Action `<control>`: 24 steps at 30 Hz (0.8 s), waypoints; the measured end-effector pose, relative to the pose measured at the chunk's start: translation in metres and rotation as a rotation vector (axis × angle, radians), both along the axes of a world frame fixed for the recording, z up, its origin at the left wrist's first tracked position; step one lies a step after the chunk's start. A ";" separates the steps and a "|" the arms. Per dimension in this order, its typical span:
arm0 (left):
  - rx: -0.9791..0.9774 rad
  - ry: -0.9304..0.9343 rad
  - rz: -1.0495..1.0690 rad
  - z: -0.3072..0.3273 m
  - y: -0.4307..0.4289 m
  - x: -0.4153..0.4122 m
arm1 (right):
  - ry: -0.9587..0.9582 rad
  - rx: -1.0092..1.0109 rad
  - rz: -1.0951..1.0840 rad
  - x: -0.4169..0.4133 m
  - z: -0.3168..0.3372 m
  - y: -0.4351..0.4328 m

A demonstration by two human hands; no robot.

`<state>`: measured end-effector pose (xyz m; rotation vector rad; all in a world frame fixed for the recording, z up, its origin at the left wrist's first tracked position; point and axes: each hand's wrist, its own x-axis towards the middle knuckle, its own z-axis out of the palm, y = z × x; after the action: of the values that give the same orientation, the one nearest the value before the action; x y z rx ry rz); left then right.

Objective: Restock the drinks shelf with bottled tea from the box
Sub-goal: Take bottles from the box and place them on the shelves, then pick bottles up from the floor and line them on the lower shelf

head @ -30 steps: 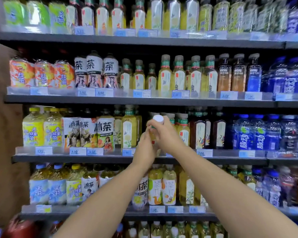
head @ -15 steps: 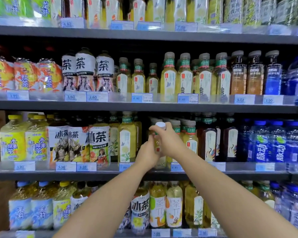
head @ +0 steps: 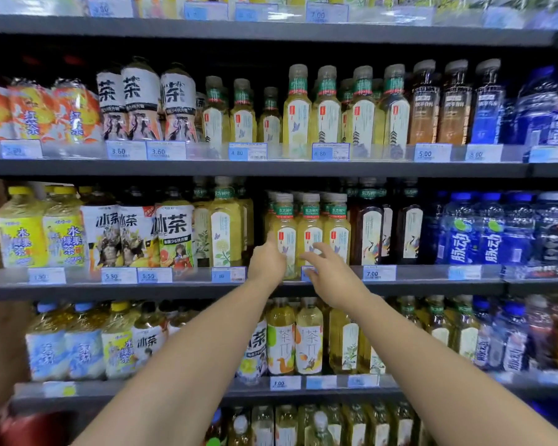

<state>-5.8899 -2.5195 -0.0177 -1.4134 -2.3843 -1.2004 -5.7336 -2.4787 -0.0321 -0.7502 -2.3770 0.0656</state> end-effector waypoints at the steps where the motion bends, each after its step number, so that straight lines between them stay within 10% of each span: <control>1: 0.035 0.037 0.006 -0.007 -0.007 0.005 | -0.006 -0.016 0.002 0.006 -0.005 -0.003; 6: 0.248 0.289 -0.008 -0.053 -0.031 0.055 | -0.064 -0.111 0.030 0.040 -0.036 -0.017; 24: -0.273 0.099 -0.752 -0.315 0.000 0.286 | -0.249 -0.572 -0.570 0.334 -0.286 -0.039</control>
<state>-5.6035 -2.5191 -0.3332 -2.5269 -2.0477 -0.8812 -5.3999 -2.5173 -0.3186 -1.7685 -2.2849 0.4448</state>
